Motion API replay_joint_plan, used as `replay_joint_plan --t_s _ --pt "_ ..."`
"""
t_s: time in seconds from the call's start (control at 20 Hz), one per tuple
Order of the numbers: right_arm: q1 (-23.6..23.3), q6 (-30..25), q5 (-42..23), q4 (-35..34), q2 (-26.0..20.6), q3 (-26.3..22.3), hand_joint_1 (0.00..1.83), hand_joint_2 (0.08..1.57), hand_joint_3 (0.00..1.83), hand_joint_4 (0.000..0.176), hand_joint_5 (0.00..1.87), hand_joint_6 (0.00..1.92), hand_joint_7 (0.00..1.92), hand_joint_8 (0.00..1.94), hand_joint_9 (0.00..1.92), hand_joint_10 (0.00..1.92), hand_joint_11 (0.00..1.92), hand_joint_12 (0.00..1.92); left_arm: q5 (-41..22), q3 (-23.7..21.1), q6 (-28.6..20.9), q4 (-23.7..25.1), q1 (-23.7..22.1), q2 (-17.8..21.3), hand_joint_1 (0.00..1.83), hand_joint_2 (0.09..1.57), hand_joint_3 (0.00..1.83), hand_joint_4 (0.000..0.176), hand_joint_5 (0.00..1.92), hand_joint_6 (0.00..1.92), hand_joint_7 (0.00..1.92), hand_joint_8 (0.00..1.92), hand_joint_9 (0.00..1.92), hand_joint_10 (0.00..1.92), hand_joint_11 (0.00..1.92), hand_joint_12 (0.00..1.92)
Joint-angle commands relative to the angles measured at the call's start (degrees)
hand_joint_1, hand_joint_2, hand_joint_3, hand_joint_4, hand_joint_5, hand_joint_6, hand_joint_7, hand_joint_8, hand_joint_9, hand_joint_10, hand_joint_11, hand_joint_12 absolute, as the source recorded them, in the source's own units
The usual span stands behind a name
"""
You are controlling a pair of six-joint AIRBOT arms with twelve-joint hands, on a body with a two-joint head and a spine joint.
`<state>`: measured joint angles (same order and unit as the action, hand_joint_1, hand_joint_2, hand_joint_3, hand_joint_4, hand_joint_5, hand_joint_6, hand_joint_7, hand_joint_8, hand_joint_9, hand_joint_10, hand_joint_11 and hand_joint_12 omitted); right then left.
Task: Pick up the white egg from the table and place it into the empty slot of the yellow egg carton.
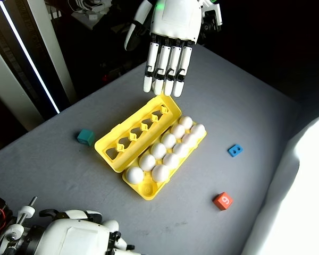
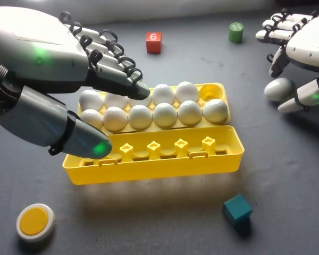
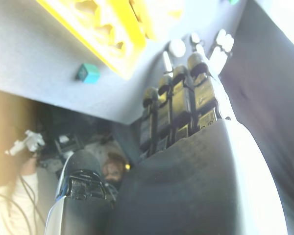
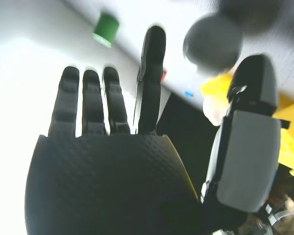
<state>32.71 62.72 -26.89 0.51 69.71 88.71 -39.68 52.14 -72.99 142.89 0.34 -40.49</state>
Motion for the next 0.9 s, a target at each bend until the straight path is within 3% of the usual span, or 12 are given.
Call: replay_joint_plan --t_s 0.0,0.05,0.1,0.15,0.2,0.3,0.35,0.4,0.45,0.7,0.75,0.85 --pt "-0.28 -0.4 -7.01 -0.71 -0.24 0.37 0.7 0.89 0.02 0.045 0.92 0.02 0.1 0.0 0.0 0.0 0.0 0.0 3.76 0.1 -0.06 -2.15 -0.71 0.07 0.0 1.25 0.0 0.0 0.19 0.01 0.17 0.01 0.14 0.01 0.0 0.27" --pt "-0.29 -0.46 -7.2 -0.69 -0.09 0.37 0.72 0.89 0.02 0.031 0.94 0.03 0.11 0.0 0.0 0.0 0.0 0.0 3.76 0.11 -0.06 -2.15 -0.71 0.07 0.0 1.25 0.0 0.0 0.22 0.01 0.2 0.01 0.16 0.01 0.0 0.32" --pt "-0.29 -0.48 -7.21 -0.68 0.0 0.37 0.76 0.9 0.02 0.018 0.96 0.03 0.09 0.0 0.0 0.0 0.0 0.0 3.76 0.11 -0.06 -2.15 -0.71 0.07 0.0 1.25 0.0 0.0 0.19 0.01 0.17 0.01 0.13 0.01 0.0 0.24" --pt "-0.25 -0.52 -7.21 -0.68 0.13 0.36 0.8 0.91 0.01 0.018 1.0 0.03 0.14 0.0 0.0 0.0 0.0 0.0 3.76 0.11 -0.06 -2.15 -0.71 0.07 0.0 1.25 0.0 0.0 0.18 0.0 0.16 0.0 0.13 0.01 0.0 0.23" --pt "-0.21 -0.7 -7.21 -0.68 0.2 0.35 0.85 0.9 0.0 0.0 1.04 0.04 0.13 0.0 0.0 0.0 0.0 0.0 3.76 0.11 -0.06 -2.14 -0.63 0.07 0.0 1.24 0.0 0.0 0.16 0.0 0.14 0.0 0.11 0.0 0.0 0.2" --pt "-0.19 -0.8 -7.2 -0.68 0.25 0.34 0.95 0.93 0.01 0.0 1.08 0.05 0.11 0.0 0.0 0.0 0.0 0.0 3.76 0.09 -0.06 -2.14 -0.18 0.06 0.0 1.24 0.0 0.0 0.17 0.0 0.15 0.0 0.12 0.0 0.0 0.23" --pt "-0.19 -0.84 -7.2 -0.68 0.25 0.34 1.09 0.97 0.01 0.071 1.25 0.34 0.14 0.0 0.0 0.0 0.0 0.0 3.76 0.06 -0.06 -2.14 0.07 0.07 0.0 1.24 0.0 0.0 0.18 0.0 0.16 0.0 0.13 0.0 0.0 0.23" --pt "-0.19 -1.01 -7.2 -0.68 0.24 0.34 1.13 0.98 0.0 0.027 1.28 0.42 0.14 0.0 0.0 0.0 0.0 0.0 3.76 -0.01 -0.06 -2.14 0.45 0.07 0.0 1.24 0.0 0.0 0.19 0.0 0.17 0.0 0.14 0.0 0.0 0.26" --pt "-0.2 -1.27 -7.2 -0.68 0.23 0.33 1.16 0.99 0.0 0.0 1.29 0.45 0.15 0.0 0.0 0.0 0.0 0.0 3.76 -0.03 -0.06 -2.14 0.7 0.08 0.0 1.25 0.0 0.0 0.18 0.0 0.16 0.0 0.13 0.0 0.0 0.23" --pt "-0.97 -3.97 -7.49 -0.69 0.19 0.05 1.19 1.02 0.0 0.0 1.2 0.64 0.23 0.01 0.0 0.0 0.0 0.0 3.81 0.0 -0.05 -2.14 1.87 0.08 0.0 1.24 0.0 0.0 0.18 0.0 0.17 0.01 0.14 0.0 0.0 0.27" --pt "-1.63 -5.23 -7.79 -0.7 0.19 -0.06 1.18 1.03 0.0 0.0 1.17 0.69 0.26 0.01 0.0 0.0 0.0 0.0 3.81 -0.01 -0.05 -2.14 2.01 0.08 0.0 1.24 0.0 0.0 0.17 0.0 0.15 0.01 0.12 0.0 0.0 0.21" --pt "-4.08 -5.82 -7.87 -2.18 0.22 -0.87 1.19 1.02 0.0 0.0 1.18 0.67 0.25 0.0 0.0 0.0 0.0 0.0 3.83 -0.06 -0.06 -2.19 2.5 0.08 0.0 1.23 0.0 0.0 0.17 0.0 0.15 0.0 0.13 0.0 0.0 0.25"
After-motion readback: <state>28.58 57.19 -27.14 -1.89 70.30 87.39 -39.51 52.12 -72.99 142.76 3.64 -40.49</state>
